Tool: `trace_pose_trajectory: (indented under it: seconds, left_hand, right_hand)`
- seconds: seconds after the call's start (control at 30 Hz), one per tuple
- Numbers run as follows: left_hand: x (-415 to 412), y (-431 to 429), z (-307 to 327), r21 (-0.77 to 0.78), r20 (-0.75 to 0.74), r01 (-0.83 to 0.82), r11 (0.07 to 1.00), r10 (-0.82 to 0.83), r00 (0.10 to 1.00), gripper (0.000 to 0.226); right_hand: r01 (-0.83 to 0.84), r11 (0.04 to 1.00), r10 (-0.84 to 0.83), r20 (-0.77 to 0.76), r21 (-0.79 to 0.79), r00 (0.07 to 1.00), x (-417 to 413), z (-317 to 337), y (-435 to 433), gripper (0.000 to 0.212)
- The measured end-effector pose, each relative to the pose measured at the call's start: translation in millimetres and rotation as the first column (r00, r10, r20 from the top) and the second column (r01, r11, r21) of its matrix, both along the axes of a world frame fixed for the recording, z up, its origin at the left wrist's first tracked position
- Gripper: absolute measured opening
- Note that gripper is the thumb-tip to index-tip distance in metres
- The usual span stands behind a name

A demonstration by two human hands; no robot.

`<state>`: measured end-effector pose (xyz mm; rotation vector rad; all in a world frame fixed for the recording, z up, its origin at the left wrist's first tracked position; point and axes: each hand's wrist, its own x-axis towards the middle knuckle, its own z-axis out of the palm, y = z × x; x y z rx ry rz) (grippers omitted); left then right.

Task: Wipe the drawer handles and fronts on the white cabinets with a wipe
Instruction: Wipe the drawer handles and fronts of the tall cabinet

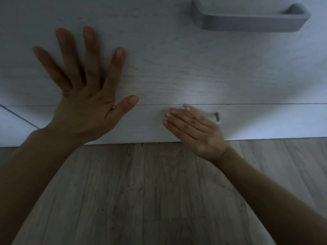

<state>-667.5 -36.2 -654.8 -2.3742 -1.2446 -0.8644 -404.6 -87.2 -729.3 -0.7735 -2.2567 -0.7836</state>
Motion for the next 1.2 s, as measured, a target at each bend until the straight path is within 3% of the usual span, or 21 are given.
trace_pose_trajectory:
  seconds: [0.3, 0.57, 0.73, 0.87, 1.07, 1.2]
  left_hand:
    - [2, -5, 1, -0.060, 0.008, 0.005, 0.998, -0.004, 1.000, 0.067]
    - [3, -5, 5, -0.033, 0.008, 0.016, 0.999, -0.016, 1.000, 0.068]
    - [1, -5, 4, -0.065, 0.010, 0.003, 0.998, -0.003, 1.000, 0.069]
    - [1, -4, 2, -0.094, 0.036, 0.007, 0.996, -0.003, 0.999, 0.068]
    - [2, -4, 4, -0.081, 0.039, 0.018, 0.997, -0.015, 0.999, 0.069]
    - [2, -4, 5, -0.058, 0.016, 0.028, 0.998, -0.028, 0.999, 0.069]
  right_hand:
    - [0.114, 0.990, -0.126, -0.154, -0.086, 0.980, 48, -5, -20, 0.034]
    - [0.073, 0.992, -0.108, -0.387, -0.104, 0.916, -27, -14, -12, 0.024]
    - [0.308, 0.945, -0.323, -0.438, -0.108, 0.839, 19, -17, -31, 0.018]
    - [0.404, 0.914, -0.384, -0.430, -0.048, 0.817, 30, -13, -31, 0.018]
    - [0.204, 0.972, -0.236, -0.497, -0.118, 0.835, -37, -15, -17, 0.016]
    - [0.158, 0.980, -0.196, -0.481, -0.118, 0.855, -33, -15, -20, 0.020]
